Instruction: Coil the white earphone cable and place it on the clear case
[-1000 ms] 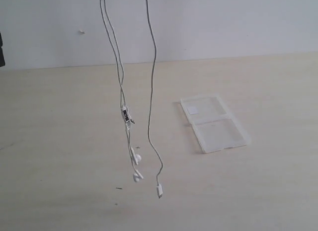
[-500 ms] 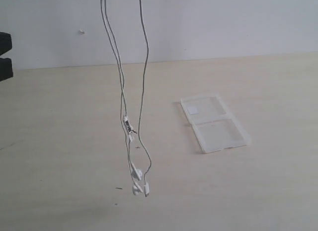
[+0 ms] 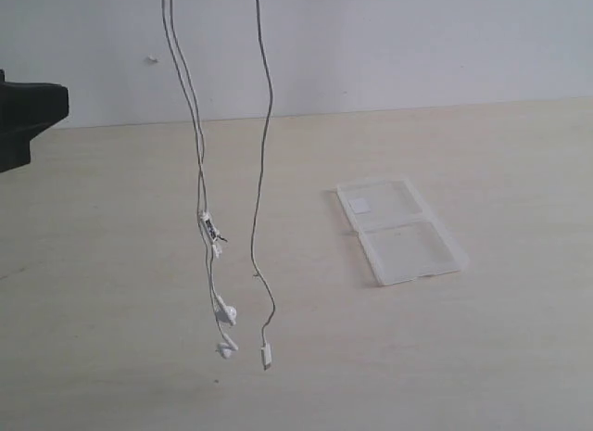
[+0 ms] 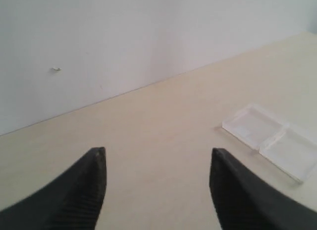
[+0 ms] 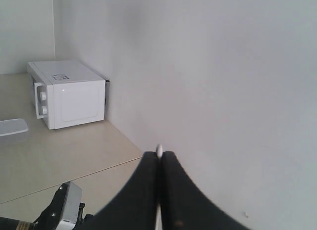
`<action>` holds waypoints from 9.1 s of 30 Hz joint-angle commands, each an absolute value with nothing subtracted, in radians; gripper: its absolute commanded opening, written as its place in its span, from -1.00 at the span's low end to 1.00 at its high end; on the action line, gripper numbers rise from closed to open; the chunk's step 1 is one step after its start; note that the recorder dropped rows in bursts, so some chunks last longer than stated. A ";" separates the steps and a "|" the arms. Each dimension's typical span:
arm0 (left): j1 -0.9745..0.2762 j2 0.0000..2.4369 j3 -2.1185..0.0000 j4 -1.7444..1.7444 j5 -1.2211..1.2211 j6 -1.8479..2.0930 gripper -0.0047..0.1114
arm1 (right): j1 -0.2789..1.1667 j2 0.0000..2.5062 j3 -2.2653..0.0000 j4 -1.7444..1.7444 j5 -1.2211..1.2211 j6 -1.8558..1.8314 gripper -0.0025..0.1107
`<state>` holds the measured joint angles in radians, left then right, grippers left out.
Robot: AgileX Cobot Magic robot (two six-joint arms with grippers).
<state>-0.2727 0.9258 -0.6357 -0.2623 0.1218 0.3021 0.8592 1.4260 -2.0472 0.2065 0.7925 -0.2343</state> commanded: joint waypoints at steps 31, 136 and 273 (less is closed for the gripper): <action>-0.278 0.891 -0.815 -1.182 0.628 0.978 0.01 | 0.861 1.421 -2.054 0.223 0.796 -0.232 -0.96; -0.280 1.281 -0.884 -1.744 0.943 1.878 -0.85 | 0.861 1.433 -2.054 0.341 0.763 -0.269 -0.96; -0.278 1.028 -0.884 -0.151 0.254 1.329 -0.92 | 0.861 1.352 -1.459 0.159 0.848 -0.082 -0.08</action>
<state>-0.2793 1.0351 -0.8834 -0.2431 0.2400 1.3339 0.8624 1.3411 -1.4625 0.0842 0.9192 -0.0383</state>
